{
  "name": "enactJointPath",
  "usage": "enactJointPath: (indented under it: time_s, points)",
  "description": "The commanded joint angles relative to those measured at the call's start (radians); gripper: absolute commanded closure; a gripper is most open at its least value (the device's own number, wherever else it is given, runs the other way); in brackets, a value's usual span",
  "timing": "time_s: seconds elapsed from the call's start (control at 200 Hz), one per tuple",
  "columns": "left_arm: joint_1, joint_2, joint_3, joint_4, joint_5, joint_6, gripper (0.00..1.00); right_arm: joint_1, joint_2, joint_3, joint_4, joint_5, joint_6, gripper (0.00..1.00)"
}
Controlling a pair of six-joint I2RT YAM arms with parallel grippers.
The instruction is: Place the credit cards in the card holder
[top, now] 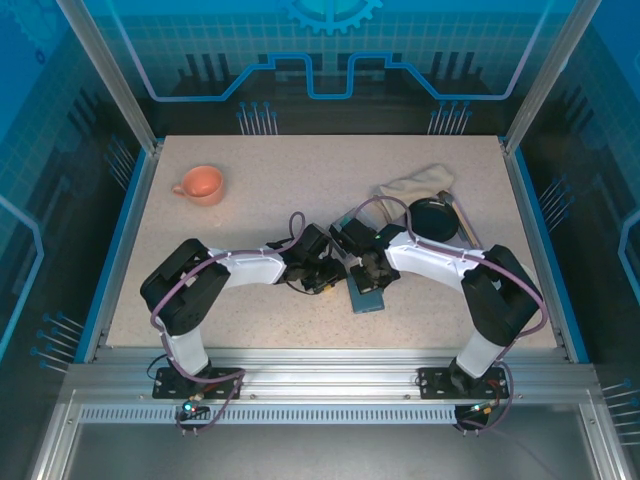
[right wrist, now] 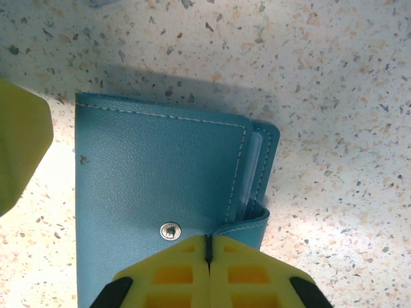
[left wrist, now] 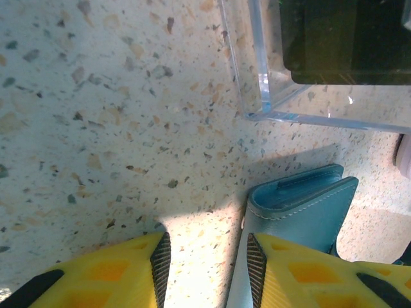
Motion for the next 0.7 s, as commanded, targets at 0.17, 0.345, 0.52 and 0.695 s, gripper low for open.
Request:
enactJointPath:
  time_s: [0.17, 0.345, 0.52, 0.695]
  points:
    - [-0.002, 0.006, 0.021, 0.004, 0.067, 0.039, 0.59, -0.026, -0.080, -0.023, 0.031, -0.106, 0.007, 1.00]
    - [-0.022, 0.053, 0.068, -0.009, 0.097, 0.063, 0.64, -0.095, -0.094, -0.079, 0.116, -0.275, 0.010, 1.00]
    - [-0.032, 0.080, 0.081, -0.023, 0.096, 0.057, 0.75, -0.133, -0.087, -0.118, 0.189, -0.387, 0.027, 1.00]
    - [-0.042, 0.086, 0.083, -0.013, 0.100, 0.054, 0.77, -0.157, -0.081, -0.145, 0.230, -0.427, 0.050, 1.00]
